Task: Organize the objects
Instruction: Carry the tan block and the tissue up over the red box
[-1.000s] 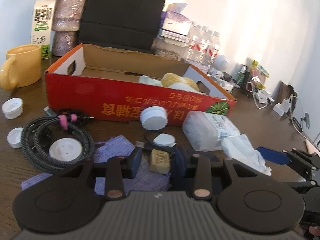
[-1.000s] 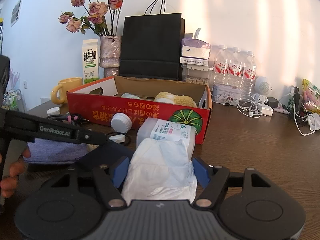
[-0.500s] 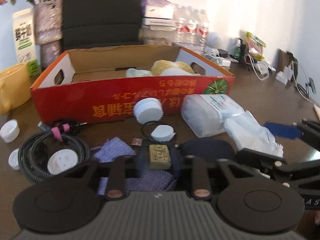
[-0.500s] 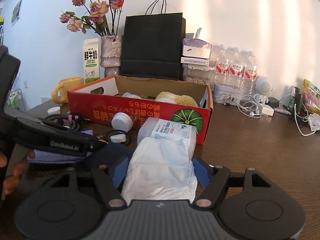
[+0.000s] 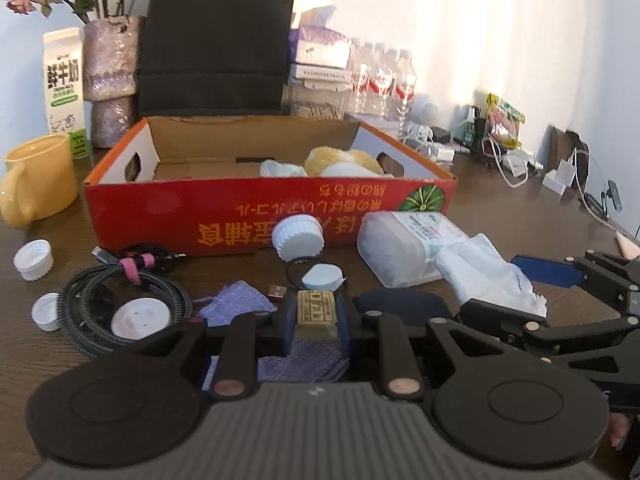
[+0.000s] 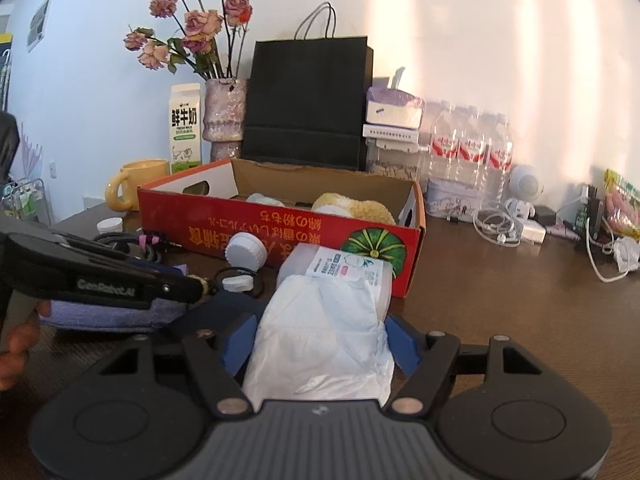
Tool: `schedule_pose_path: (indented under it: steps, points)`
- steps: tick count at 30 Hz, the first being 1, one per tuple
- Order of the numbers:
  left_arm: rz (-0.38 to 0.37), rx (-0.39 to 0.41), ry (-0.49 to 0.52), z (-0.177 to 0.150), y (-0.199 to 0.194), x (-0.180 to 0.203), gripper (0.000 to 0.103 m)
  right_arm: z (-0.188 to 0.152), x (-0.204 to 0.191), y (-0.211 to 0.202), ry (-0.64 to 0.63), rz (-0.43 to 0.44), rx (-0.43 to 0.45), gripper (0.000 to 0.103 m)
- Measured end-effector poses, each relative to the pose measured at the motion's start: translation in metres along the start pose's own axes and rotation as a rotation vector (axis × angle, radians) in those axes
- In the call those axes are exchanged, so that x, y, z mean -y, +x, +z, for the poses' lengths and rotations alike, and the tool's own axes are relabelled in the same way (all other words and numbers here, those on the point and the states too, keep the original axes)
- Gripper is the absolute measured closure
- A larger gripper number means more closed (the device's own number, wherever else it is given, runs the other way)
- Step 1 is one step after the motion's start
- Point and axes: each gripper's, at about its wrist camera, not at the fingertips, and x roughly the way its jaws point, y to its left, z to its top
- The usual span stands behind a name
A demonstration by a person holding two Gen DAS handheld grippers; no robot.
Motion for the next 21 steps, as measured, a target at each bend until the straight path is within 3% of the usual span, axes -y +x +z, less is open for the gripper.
schedule_pose_path:
  steps: [13, 21]
  points:
    - [0.000, 0.092, 0.000, 0.017, -0.033, -0.006, 0.081, 0.007, -0.004, -0.015, -0.031, -0.017, 0.077, 0.036]
    - [-0.004, 0.177, 0.017, 0.051, -0.044, -0.007, 0.081, 0.053, -0.009, -0.020, -0.077, -0.002, 0.164, 0.036]
